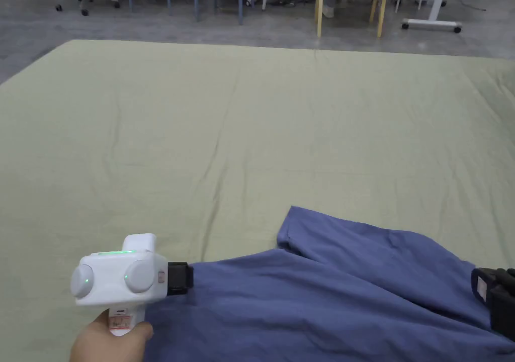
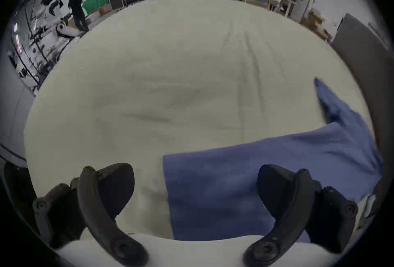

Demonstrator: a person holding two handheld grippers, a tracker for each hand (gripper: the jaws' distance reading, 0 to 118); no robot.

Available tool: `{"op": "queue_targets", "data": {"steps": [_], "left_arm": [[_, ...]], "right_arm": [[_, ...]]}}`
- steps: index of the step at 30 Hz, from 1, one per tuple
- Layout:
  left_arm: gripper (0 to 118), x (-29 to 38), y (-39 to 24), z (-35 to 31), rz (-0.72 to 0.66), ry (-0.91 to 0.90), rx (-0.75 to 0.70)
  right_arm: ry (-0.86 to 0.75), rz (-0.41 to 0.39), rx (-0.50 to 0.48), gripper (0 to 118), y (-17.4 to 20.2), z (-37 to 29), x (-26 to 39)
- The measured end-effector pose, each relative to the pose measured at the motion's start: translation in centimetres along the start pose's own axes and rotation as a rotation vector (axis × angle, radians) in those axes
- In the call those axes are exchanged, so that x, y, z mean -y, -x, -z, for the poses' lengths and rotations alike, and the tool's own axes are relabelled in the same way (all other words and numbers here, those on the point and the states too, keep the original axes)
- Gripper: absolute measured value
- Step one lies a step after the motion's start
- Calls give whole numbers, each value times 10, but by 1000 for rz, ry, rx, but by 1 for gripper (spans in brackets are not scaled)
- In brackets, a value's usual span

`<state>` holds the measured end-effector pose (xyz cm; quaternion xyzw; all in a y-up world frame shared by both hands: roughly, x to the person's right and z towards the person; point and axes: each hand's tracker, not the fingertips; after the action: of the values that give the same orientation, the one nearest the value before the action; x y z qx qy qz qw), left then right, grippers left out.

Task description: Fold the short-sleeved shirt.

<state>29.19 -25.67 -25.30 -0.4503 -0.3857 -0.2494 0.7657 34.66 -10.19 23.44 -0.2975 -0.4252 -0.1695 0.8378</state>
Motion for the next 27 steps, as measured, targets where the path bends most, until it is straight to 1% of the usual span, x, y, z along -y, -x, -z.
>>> {"op": "queue_targets", "data": {"steps": [1,2,3,4,5,6,7,8,10,12,13,14,15,16,17,18,20,21,22,23,25,26,27], "left_arm": [[118,52,11,35,39,6,-43],[118,58,13,43,57,27,-34],[111,62,17,43,25,4,8],[85,63,23,38,-3,-20,14],[32,43,12,11,-11,-60,54],[0,41,12,3,-13,-120,40],[0,39,13,2,-8,-159,70],[0,38,-1,-13,7,-149,105],[0,37,-23,-29,43,-148,109],[0,35,-30,-34,34,-140,124],[0,40,-19,-18,-13,-129,159],[0,40,-19,-18,-31,-121,174],[0,40,-19,-17,-30,-118,176],[0,38,-20,-18,-21,-117,166],[0,42,-12,-10,-23,-117,160],[0,40,-12,-10,-18,-117,154],[0,36,-8,-9,-16,-119,155],[0,42,-9,-10,-22,-135,151],[0,41,-7,-10,-26,-136,152],[0,40,-6,-10,-27,-137,153],[0,41,-9,-10,-21,-141,144],[0,41,-9,-10,-22,-141,145],[0,41,-8,-10,-22,-141,145]], "right_arm": [[9,-3,1,3,0,5,0],[20,-7,3,3,-1,12,-1],[28,-13,4,3,-2,18,-1],[35,-20,7,3,-5,27,-1],[51,-32,24,3,-7,37,-2],[65,-49,45,3,-11,47,-4],[77,-64,50,3,-17,59,-7],[97,-81,54,3,-23,72,-12],[107,-82,50,3,-35,98,-25],[165,-57,-16,3,-51,134,-41],[220,-33,-34,10,-58,155,-51],[283,-18,-13,40,-64,178,-59],[342,-18,11,108,-70,200,-62],[424,-37,21,118,-75,226,-63],[452,-65,-10,118,-77,251,-57],[493,-73,-1,118,-80,271,-53],[615,-68,58,118,-87,300,-53],[634,-74,70,118,-88,311,-49],[612,-77,75,118,-89,321,-46],[602,-79,115,118,-87,314,-47],[620,-62,122,101,-87,322,-41],[653,10,55,98,-87,323,-38],[618,14,108,90,-82,314,-40]]}}
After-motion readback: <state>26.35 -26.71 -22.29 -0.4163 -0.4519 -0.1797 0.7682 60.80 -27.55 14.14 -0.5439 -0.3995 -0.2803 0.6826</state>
